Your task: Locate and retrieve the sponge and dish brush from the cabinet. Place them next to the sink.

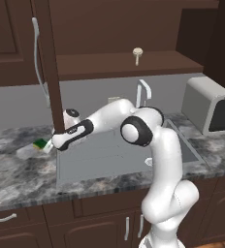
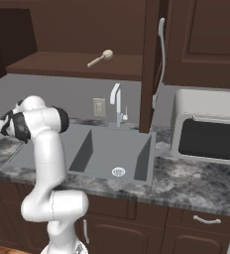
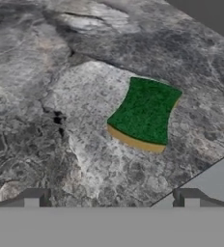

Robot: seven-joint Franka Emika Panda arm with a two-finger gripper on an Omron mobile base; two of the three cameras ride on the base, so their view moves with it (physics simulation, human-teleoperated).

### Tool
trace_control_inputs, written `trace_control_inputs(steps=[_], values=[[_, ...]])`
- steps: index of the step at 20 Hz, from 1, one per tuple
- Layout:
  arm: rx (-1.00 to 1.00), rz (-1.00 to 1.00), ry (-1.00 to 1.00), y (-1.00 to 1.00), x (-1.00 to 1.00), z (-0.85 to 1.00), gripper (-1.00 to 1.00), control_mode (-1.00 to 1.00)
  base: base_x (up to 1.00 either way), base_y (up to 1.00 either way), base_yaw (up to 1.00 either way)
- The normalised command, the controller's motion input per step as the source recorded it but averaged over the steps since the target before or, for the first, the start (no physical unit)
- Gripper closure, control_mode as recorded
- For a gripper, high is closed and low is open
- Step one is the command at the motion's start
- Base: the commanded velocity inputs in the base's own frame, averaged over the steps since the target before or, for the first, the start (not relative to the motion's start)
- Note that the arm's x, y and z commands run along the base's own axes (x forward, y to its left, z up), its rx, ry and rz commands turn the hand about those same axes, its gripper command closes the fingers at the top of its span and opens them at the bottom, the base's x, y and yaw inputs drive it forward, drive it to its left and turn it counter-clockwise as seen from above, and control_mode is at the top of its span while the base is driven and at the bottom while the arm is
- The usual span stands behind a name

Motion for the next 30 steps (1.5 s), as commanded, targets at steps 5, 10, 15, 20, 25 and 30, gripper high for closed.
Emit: trace_control_inputs(steps=[5, 10, 15, 20, 25, 30], values=[[-0.09, -0.03, 0.0, -0.16, -0.28, 0.56, -1.0, -1.0, 0.0, 0.0, 0.0], [-0.07, -0.08, 0.01, -0.26, -0.24, 0.24, -1.0, -1.0, 0.0, 0.0, 0.0], [0.0, -0.1, -0.03, -0.44, -0.31, 0.03, -1.0, -1.0, 0.0, 0.0, 0.0], [0.0, -0.15, -0.02, -0.48, -0.31, 0.08, -1.0, -1.0, 0.0, 0.0, 0.0], [0.0, -0.14, 0.01, -0.54, -0.33, 0.18, -1.0, -1.0, 0.0, 0.0, 0.0], [-0.01, -0.19, 0.04, -0.46, -0.25, 0.23, -1.0, -1.0, 0.0, 0.0, 0.0]])
